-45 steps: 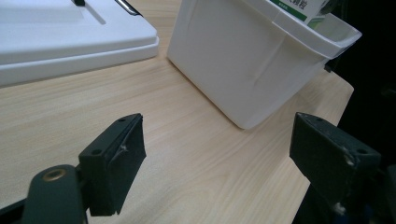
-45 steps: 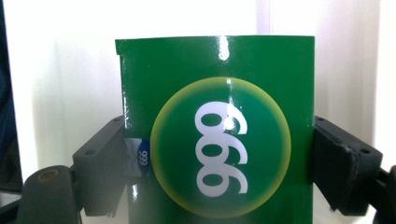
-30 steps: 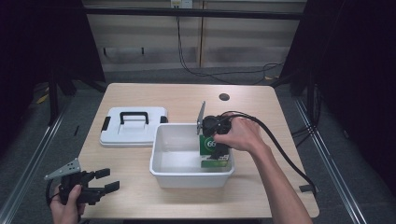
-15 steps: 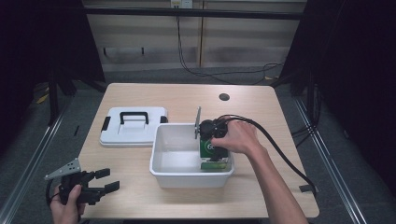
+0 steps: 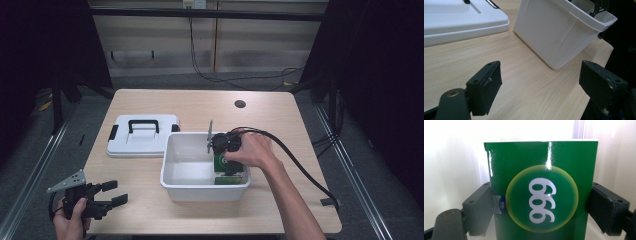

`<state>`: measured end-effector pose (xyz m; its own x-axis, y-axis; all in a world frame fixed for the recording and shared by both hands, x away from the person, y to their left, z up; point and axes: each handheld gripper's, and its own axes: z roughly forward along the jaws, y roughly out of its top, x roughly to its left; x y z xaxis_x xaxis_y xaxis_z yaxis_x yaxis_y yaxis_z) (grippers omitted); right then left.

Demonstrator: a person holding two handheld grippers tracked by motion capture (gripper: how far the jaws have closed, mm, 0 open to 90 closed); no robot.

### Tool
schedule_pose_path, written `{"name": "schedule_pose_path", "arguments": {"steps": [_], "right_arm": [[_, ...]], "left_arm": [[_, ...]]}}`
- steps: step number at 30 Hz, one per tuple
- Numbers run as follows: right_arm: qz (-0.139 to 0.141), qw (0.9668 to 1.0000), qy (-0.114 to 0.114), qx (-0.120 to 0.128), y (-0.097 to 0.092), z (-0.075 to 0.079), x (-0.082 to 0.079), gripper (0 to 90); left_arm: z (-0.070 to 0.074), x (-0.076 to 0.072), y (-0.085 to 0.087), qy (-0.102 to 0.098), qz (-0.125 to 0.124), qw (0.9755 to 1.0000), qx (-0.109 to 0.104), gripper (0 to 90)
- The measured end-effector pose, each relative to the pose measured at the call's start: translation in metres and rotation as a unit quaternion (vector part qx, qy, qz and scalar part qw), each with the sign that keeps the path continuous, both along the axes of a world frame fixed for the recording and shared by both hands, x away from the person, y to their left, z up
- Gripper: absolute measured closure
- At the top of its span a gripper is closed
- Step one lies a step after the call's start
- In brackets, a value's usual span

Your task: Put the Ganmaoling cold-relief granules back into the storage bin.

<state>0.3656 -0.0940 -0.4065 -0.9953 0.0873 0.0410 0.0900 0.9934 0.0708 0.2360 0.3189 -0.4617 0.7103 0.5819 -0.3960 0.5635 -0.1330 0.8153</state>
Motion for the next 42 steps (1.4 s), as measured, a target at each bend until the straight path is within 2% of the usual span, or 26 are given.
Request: {"name": "schedule_pose_path", "arguments": {"steps": [6,7,15,21,26,30,35,42], "right_arm": [[-0.006,1.0000,0.002,-0.004,0.001,-0.006,-0.001,14.7],[0.001,1.0000,0.002,-0.002,0.001,-0.007,0.000,14.5],[-0.009,1.0000,0.000,0.001,-0.001,-0.007,-0.002,13.7],[-0.005,1.0000,-0.002,0.001,-0.001,-0.007,-0.002,13.2],[0.007,0.9999,-0.004,0.012,-0.003,-0.008,-0.002,12.5],[-0.005,0.9997,-0.006,0.023,-0.004,-0.006,-0.002,12.0],[0.000,0.9992,-0.009,0.039,-0.007,-0.003,-0.003,11.3],[-0.014,0.9983,-0.009,0.056,-0.014,0.003,-0.004,10.2]], "left_arm": [[0.000,0.000,0.000,0.000,0.000,1.0000,0.000,18.2],[0.000,0.000,0.000,0.000,-0.001,1.0000,0.000,18.2],[0.000,0.000,0.000,0.001,0.000,1.0000,-0.001,18.2],[0.000,0.000,0.000,0.000,0.000,1.0000,0.000,18.2],[0.000,0.000,0.000,-0.002,0.000,1.0000,-0.001,18.2],[0.000,0.000,0.000,-0.001,0.001,1.0000,-0.001,18.2],[0.000,0.000,0.000,-0.002,0.001,1.0000,0.000,18.2],[0.000,0.000,0.000,0.000,-0.001,1.0000,0.000,18.2]]}}
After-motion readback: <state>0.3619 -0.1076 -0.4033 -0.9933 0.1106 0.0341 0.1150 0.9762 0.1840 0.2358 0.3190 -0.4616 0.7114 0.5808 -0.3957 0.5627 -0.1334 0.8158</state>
